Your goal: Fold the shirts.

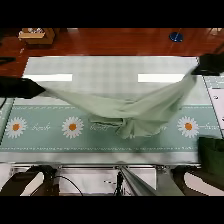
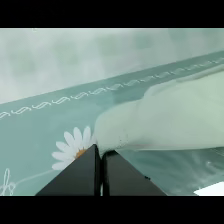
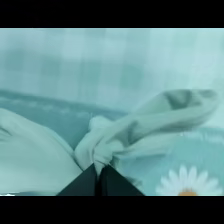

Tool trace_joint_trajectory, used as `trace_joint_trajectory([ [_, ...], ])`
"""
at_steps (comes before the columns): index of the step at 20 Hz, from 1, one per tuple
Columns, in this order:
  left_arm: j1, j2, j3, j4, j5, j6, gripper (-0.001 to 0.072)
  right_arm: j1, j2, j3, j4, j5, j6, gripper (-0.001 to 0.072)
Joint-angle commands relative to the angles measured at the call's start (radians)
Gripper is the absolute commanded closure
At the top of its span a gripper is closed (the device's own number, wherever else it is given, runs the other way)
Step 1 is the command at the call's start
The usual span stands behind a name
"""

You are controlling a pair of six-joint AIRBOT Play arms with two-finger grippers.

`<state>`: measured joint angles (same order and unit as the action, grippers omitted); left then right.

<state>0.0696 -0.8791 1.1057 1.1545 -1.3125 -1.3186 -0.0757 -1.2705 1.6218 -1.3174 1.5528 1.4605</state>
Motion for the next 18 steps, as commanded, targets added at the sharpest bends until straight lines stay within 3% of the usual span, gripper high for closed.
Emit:
trace_joint_trajectory([
  [1, -0.016, -0.048, -0.189, -0.002, 0.273, 0.048, 0.0687, 0.086, -0.208, -0.014, -0.029, -0.273, 0.053, 0.0686],
  [4, -0.054, -0.137, -0.255, -0.002, 0.343, 0.080, 0.0687, 0.105, -0.329, -0.014, -0.014, -0.366, 0.113, 0.0685],
  [7, -0.082, -0.238, -0.272, -0.002, 0.346, 0.080, 0.0687, 0.103, -0.410, -0.014, 0.002, -0.336, 0.133, 0.0681],
  [8, -0.088, -0.258, -0.272, -0.002, 0.346, 0.080, 0.0687, 0.103, -0.413, -0.013, -0.014, -0.325, 0.131, 0.0592],
  [10, -0.089, -0.271, -0.272, -0.002, 0.348, 0.080, 0.0687, 0.093, -0.388, 0.007, -0.060, -0.241, 0.051, 0.0305],
  [11, -0.089, -0.269, -0.272, -0.002, 0.347, 0.080, 0.0687, 0.079, -0.369, 0.025, -0.108, -0.166, 0.002, 0.0224],
  [12, -0.089, -0.269, -0.272, -0.002, 0.346, 0.080, 0.0687, 0.060, -0.342, 0.030, -0.186, -0.089, -0.022, 0.0200],
  [14, -0.089, -0.269, -0.272, -0.002, 0.344, 0.080, 0.0687, -0.014, -0.286, -0.005, -0.306, 0.014, 0.030, 0.0201],
  [16, -0.089, -0.269, -0.272, -0.002, 0.344, 0.080, 0.0687, -0.121, -0.213, -0.152, -0.126, -0.034, 0.061, 0.0209],
  [18, -0.089, -0.269, -0.272, -0.002, 0.336, 0.080, 0.0686, -0.205, -0.116, -0.397, 0.045, -0.121, 0.015, 0.0210],
])
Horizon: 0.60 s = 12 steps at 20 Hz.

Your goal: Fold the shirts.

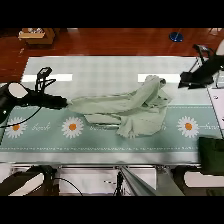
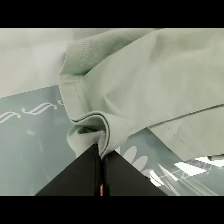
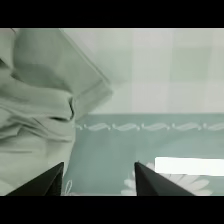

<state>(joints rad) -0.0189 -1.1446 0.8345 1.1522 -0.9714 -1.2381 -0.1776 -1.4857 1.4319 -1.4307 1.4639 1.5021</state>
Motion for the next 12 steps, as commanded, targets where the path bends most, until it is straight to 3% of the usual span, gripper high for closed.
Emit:
trace_joint_trajectory([
  [1, 0.000, -0.003, -0.001, 0.000, -0.007, 0.000, 0.0687, -0.126, 0.147, -0.321, 0.192, -0.064, -0.059, 0.0210],
  [5, 0.000, -0.003, -0.001, 0.001, -0.007, 0.000, 0.0686, -0.160, 0.284, -0.676, 0.313, -0.203, -0.162, 0.0189],
  [9, 0.000, -0.003, -0.001, 0.000, -0.008, 0.000, 0.0686, -0.157, 0.285, -0.832, 0.533, -0.322, -0.232, 0.0190],
  [12, 0.000, -0.003, -0.001, 0.000, -0.007, 0.000, 0.0687, -0.157, 0.285, -0.875, 0.578, -0.389, -0.232, 0.0192],
])
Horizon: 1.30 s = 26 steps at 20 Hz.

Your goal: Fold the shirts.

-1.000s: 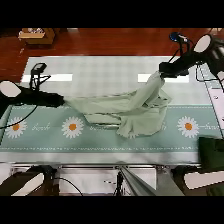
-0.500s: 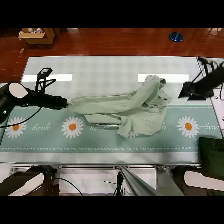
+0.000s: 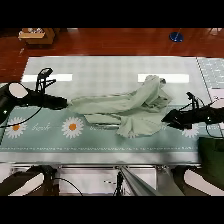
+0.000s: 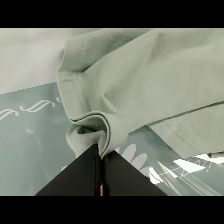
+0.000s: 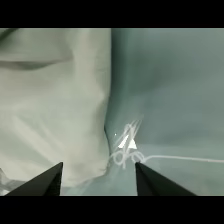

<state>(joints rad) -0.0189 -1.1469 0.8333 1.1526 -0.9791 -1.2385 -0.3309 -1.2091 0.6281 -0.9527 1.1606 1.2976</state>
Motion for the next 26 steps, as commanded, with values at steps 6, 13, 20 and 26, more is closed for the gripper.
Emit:
trace_joint_trajectory([
  [6, 0.000, -0.001, 0.000, 0.000, 0.003, 0.000, 0.0686, 0.125, -0.055, -0.076, 0.199, -0.203, -0.024, 0.0205],
  [13, 0.009, 0.045, 0.138, 0.005, 0.009, -0.003, 0.0687, 0.181, 0.005, 0.051, 0.290, -0.127, -0.112, 0.0686],
  [20, 0.081, 0.181, 0.682, 0.005, 0.021, -0.004, 0.0687, -0.048, 0.419, 0.633, 0.343, -0.042, -0.027, 0.0687],
  [26, 0.081, 0.310, 1.038, 0.019, 0.018, -0.004, 0.0687, -0.167, 0.458, 1.162, 0.322, -0.045, 0.120, 0.0687],
])
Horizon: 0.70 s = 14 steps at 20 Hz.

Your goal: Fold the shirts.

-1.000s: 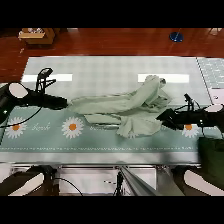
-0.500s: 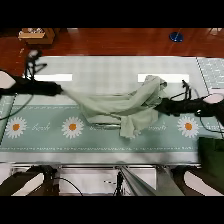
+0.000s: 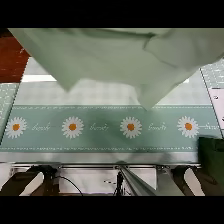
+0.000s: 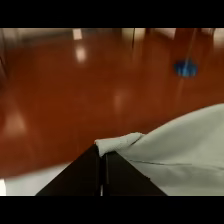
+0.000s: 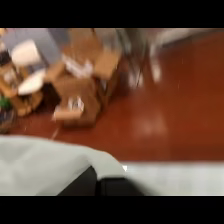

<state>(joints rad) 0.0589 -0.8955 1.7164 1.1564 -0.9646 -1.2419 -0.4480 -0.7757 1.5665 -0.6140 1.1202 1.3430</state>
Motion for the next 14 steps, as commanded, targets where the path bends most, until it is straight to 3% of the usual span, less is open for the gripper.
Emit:
trace_joint_trajectory([
  [1, 0.003, 0.086, 0.194, 0.024, -0.004, -0.001, 0.0688, -0.056, 0.024, 0.278, -0.044, 0.003, 0.121, 0.0687],
  [4, 0.003, 0.163, 0.263, 0.042, -0.113, -0.074, 0.0688, -0.055, 0.024, 0.385, -0.094, 0.085, 0.203, 0.0687],
  [9, 0.003, 0.280, 0.276, 0.129, -0.383, -0.201, 0.0688, -0.055, 0.027, 0.509, -0.193, 0.234, 0.252, 0.0687],
  [12, 0.003, 0.296, 0.276, 0.132, -0.555, -0.257, 0.0688, -0.055, 0.035, 0.513, -0.249, 0.436, 0.242, 0.0687],
  [14, 0.003, 0.276, 0.271, 0.167, -0.709, -0.256, 0.0688, -0.055, 0.022, 0.513, -0.387, 0.631, 0.199, 0.0688],
])
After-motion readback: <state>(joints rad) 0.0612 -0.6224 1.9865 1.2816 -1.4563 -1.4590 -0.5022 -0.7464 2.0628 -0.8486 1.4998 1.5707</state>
